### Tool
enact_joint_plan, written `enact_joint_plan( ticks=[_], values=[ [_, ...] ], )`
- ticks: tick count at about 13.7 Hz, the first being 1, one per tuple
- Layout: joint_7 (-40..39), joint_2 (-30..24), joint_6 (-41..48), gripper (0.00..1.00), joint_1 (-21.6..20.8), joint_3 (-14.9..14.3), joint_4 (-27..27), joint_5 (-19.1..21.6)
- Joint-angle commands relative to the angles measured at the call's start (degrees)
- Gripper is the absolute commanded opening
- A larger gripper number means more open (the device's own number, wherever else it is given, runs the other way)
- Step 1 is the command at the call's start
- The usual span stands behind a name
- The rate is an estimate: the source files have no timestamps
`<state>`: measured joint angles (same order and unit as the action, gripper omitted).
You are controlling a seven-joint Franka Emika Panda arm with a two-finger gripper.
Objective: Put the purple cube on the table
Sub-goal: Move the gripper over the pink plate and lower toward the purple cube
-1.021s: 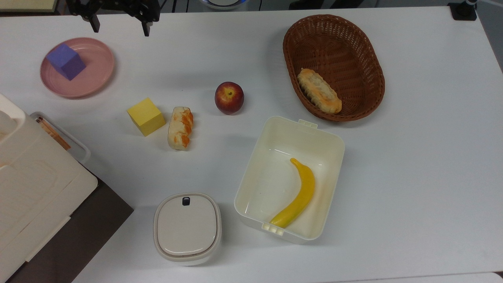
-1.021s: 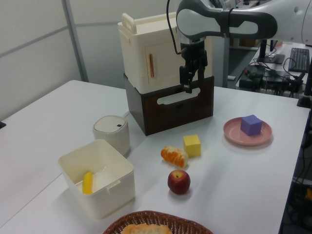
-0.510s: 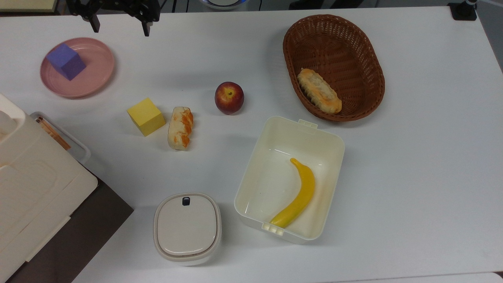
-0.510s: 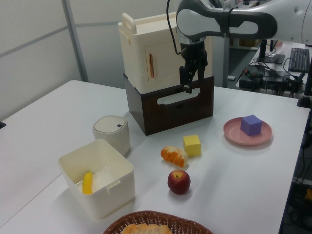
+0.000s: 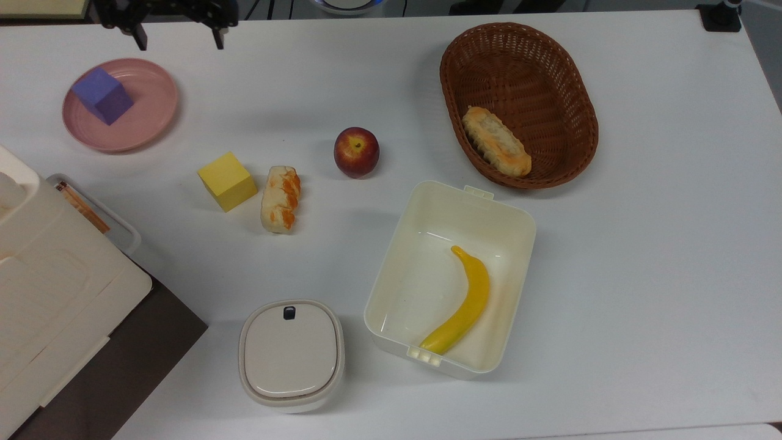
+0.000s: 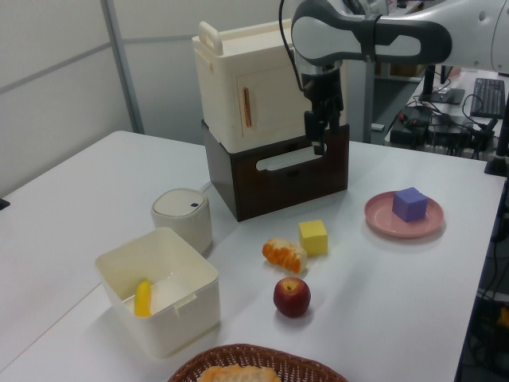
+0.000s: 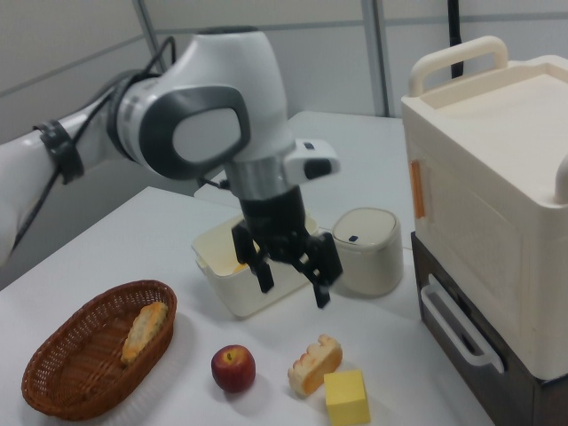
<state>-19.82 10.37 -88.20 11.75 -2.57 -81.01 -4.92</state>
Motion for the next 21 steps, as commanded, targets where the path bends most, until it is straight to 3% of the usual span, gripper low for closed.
enact_joint_plan(
  ticks=[1,6,12,17,21],
  values=[
    [-9.0,0.1,0.6,1.0,3.4,-0.6,-2.2,0.4],
    [-24.7,3.6,0.6,1.0,10.9,-0.7,-3.4,0.2],
    [-39.7,8.4,-0.2,1.0,16.9,-0.7,-3.2,-4.2],
    [-43.4,12.6,-3.9,1.0,18.8,-0.6,-3.3,-8.5],
    [-43.6,15.8,-7.4,1.0,19.7,-0.6,-3.4,-9.8]
  ],
)
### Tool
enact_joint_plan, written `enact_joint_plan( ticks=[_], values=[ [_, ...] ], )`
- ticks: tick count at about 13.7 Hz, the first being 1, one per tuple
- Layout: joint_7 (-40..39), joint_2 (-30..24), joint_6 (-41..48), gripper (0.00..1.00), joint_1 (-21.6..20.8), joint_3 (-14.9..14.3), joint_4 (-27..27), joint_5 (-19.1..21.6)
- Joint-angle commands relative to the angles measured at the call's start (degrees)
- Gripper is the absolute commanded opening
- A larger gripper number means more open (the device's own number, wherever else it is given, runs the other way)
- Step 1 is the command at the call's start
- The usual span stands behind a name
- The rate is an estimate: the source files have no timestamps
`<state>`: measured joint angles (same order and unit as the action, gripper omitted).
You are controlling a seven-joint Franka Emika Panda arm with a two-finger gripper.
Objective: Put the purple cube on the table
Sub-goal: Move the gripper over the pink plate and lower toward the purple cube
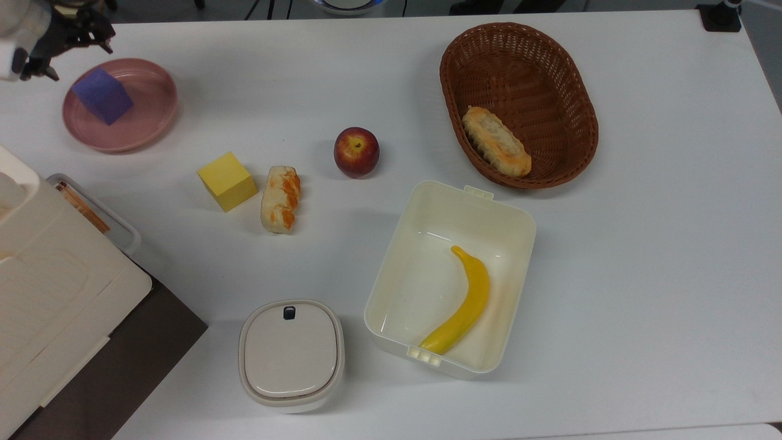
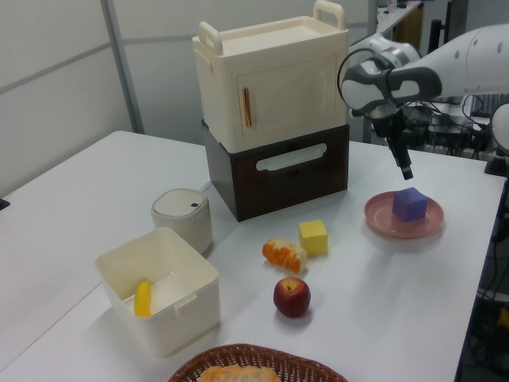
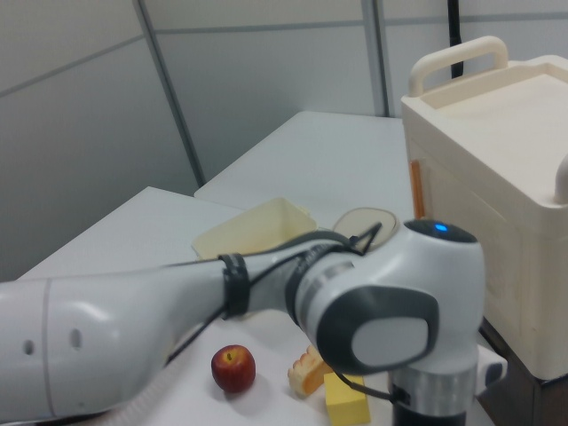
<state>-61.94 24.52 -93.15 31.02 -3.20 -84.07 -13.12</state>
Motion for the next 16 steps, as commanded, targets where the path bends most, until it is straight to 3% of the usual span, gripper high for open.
enact_joint_plan(
  ticks=[1,5,15,16],
  values=[
    [-1.5,2.4,-2.6,1.0,0.6,0.0,-0.4,-2.5],
    [-2.4,4.4,-2.8,1.0,0.8,0.0,-1.2,-6.2],
    [-4.0,5.6,-7.4,1.0,1.1,0.0,-5.3,-6.5],
    [-4.0,5.5,-7.4,0.93,1.0,0.0,-5.1,-6.5]
  ],
)
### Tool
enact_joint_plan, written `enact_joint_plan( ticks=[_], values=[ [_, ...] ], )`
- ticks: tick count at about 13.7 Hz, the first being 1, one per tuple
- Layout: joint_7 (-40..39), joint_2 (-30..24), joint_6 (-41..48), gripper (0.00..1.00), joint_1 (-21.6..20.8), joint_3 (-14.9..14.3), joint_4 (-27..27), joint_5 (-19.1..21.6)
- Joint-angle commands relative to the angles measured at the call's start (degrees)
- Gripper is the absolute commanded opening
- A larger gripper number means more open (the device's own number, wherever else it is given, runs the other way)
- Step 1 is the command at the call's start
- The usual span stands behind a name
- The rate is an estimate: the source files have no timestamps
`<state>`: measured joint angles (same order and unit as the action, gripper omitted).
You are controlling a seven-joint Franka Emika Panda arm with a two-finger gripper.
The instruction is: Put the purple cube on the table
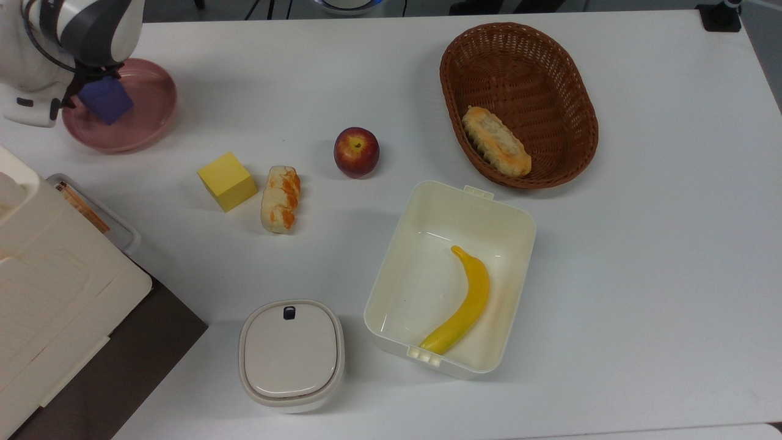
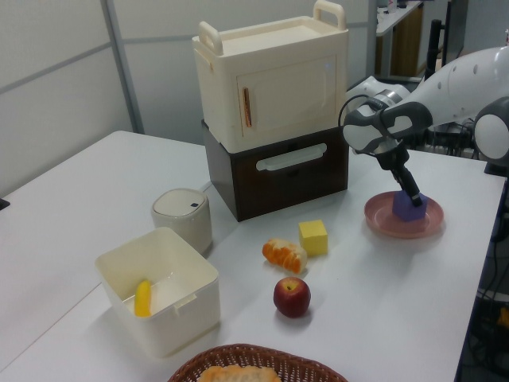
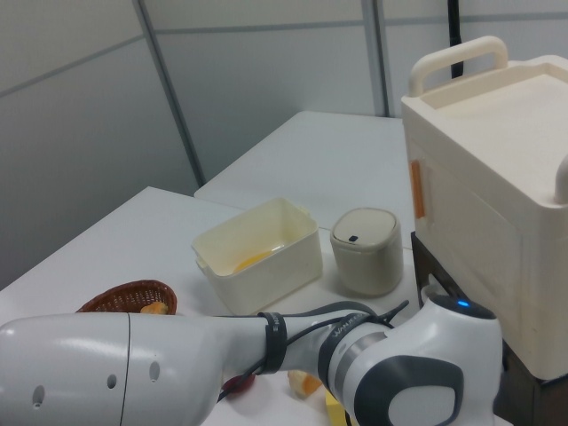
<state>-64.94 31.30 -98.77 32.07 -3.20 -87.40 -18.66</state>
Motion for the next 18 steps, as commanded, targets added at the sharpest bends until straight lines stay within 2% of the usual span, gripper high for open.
enact_joint_plan(
  ticks=[1,3,6,7,10,13,16,18],
  values=[
    [-0.9,-1.4,-1.4,0.8,-0.4,0.0,-1.5,-1.0],
    [-0.9,-2.4,-0.8,0.6,-0.4,0.0,-1.5,-0.9],
    [-0.6,-4.3,1.6,0.41,-0.8,0.6,-1.4,-0.1],
    [-0.6,-5.1,2.1,0.38,-0.8,0.8,-1.4,0.0],
    [-0.5,-7.0,3.8,0.38,-2.1,1.4,-1.2,0.8],
    [1.5,-7.1,7.1,0.38,-5.4,1.9,0.9,3.8],
    [7.4,-7.8,9.6,0.39,-11.1,2.0,1.1,6.0],
    [11.8,-7.8,11.8,0.48,-15.4,1.9,1.1,6.2]
  ],
)
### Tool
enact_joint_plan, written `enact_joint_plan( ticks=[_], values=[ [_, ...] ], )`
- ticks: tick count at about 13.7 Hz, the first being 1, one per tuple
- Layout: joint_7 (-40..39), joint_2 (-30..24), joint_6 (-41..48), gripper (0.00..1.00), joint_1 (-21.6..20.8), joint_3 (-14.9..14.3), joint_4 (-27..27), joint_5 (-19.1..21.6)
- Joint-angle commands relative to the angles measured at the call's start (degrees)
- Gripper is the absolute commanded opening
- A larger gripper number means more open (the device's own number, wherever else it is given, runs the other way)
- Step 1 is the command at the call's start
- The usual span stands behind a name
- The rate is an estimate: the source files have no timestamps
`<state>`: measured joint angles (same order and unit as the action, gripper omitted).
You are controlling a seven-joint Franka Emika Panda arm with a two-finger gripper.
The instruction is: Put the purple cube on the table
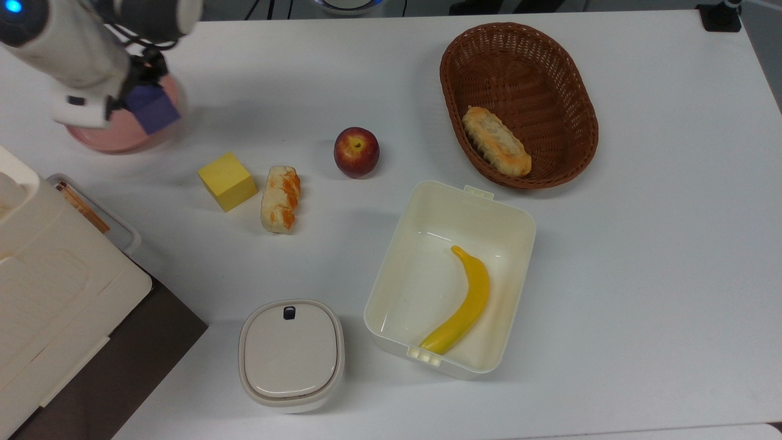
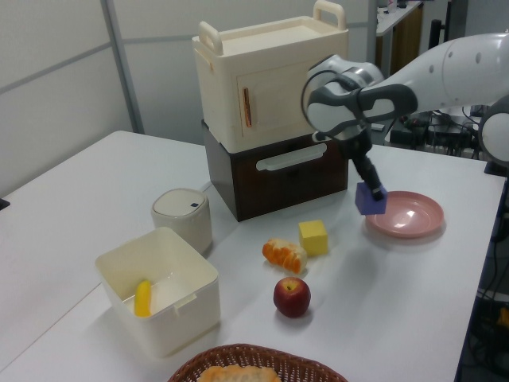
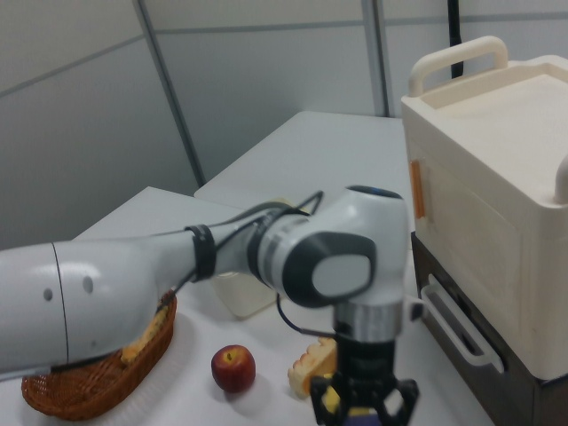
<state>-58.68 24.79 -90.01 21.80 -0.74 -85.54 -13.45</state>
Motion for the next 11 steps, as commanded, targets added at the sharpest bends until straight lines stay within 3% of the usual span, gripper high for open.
enact_joint_plan(
  ticks=[1,3,4,11],
  values=[
    [6.9,-1.4,3.6,0.56,-6.7,-0.6,-0.8,1.0],
    [8.8,-2.0,4.6,0.93,-9.1,-0.6,-0.7,1.0],
    [9.9,-2.7,4.6,1.0,-10.3,-0.6,-0.7,1.0],
    [10.6,-6.5,9.2,1.0,-15.4,-0.6,3.0,1.4]
  ],
)
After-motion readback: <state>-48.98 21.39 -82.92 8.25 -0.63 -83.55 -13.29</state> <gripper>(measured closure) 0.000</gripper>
